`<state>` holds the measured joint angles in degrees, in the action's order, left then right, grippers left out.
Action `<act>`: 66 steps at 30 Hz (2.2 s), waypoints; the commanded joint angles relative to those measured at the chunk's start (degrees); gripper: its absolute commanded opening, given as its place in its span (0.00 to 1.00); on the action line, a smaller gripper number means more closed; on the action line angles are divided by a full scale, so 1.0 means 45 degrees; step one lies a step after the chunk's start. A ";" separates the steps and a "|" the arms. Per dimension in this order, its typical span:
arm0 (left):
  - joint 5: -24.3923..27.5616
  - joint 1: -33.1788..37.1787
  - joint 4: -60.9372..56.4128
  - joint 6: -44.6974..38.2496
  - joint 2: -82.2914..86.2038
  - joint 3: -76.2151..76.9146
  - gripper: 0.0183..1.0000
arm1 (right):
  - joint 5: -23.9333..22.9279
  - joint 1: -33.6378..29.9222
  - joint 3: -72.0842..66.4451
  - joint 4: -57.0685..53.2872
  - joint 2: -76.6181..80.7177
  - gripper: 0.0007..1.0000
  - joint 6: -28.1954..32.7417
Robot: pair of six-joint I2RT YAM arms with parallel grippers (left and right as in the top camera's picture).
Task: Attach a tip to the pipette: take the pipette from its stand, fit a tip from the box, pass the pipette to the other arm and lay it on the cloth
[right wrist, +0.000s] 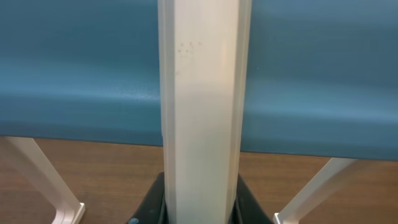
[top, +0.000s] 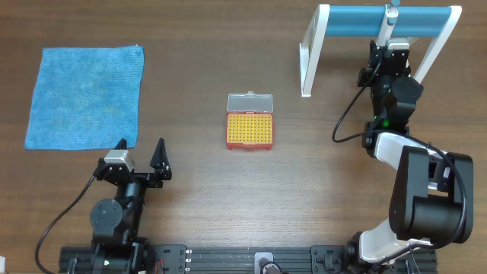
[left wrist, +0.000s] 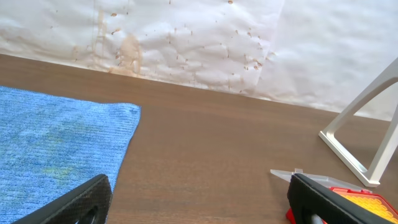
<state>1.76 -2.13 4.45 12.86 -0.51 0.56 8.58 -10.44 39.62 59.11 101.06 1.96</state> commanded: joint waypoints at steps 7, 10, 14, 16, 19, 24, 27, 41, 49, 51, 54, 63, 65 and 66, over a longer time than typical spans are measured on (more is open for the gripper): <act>0.0092 0.0044 0.0024 -0.0170 0.0068 -0.0053 0.92 | 0.1112 0.0063 0.0204 0.0835 -0.0136 0.07 -0.0306; 0.0092 0.0044 0.0024 -0.0170 0.0068 -0.0053 0.92 | 0.1117 0.0063 0.0199 0.0835 -0.0253 0.07 -0.0447; 0.0092 0.0044 0.0024 -0.0170 0.0068 -0.0053 0.92 | 0.1117 0.0063 0.0199 0.0835 -0.0374 0.07 -0.0447; 0.0092 0.0044 0.0024 -0.0170 0.0068 -0.0053 0.92 | 0.1117 0.0063 0.0199 0.0835 -0.0432 0.07 -0.0442; 0.0092 0.0044 0.0024 -0.0170 0.0068 -0.0053 0.92 | 0.1117 0.0063 0.0199 0.0860 -0.0437 0.07 -0.0442; 0.0092 0.0044 0.0024 -0.0170 0.0068 -0.0053 0.92 | 0.1117 0.0078 0.0194 0.1117 -0.0563 0.08 -0.0486; 0.0092 0.0044 0.0024 -0.0170 0.0068 -0.0053 0.92 | 0.1122 0.0078 0.0063 0.1064 -0.0903 0.07 -0.0486; 0.0092 0.0044 0.0024 -0.0170 0.0068 -0.0053 0.92 | 0.5683 0.0918 -0.0869 0.0928 -0.3478 0.07 -0.0529; 0.0092 0.0044 0.0024 -0.0170 0.0068 -0.0053 0.92 | 0.6980 0.3342 -0.2919 0.2433 -0.5139 0.08 -0.0529; 0.0092 0.0044 0.0024 -0.0170 0.0068 -0.0053 0.92 | 0.6810 0.4114 -0.3633 0.3565 -0.5158 0.07 -0.0709; 0.0092 0.0044 0.0024 -0.0170 0.0068 -0.0053 0.92 | 0.6169 0.5149 -0.4444 0.5105 -0.5095 0.07 -0.2263; 0.0092 0.0044 0.0024 -0.0170 0.0068 -0.0053 0.92 | 0.5945 0.5838 -0.4852 0.5493 -0.4945 0.07 -0.2924; 0.0092 0.0044 0.0024 -0.0170 0.0068 -0.0053 0.92 | 0.5761 0.5741 -0.4852 0.5493 -0.4833 0.07 -0.3366; 0.0092 0.0044 0.0024 -0.0170 0.0068 -0.0053 0.92 | 0.5586 0.5731 -0.4852 0.5493 -0.4677 0.07 -0.3968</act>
<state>1.76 -2.13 4.45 12.86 -0.51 0.56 36.53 15.75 18.20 83.24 78.81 -9.93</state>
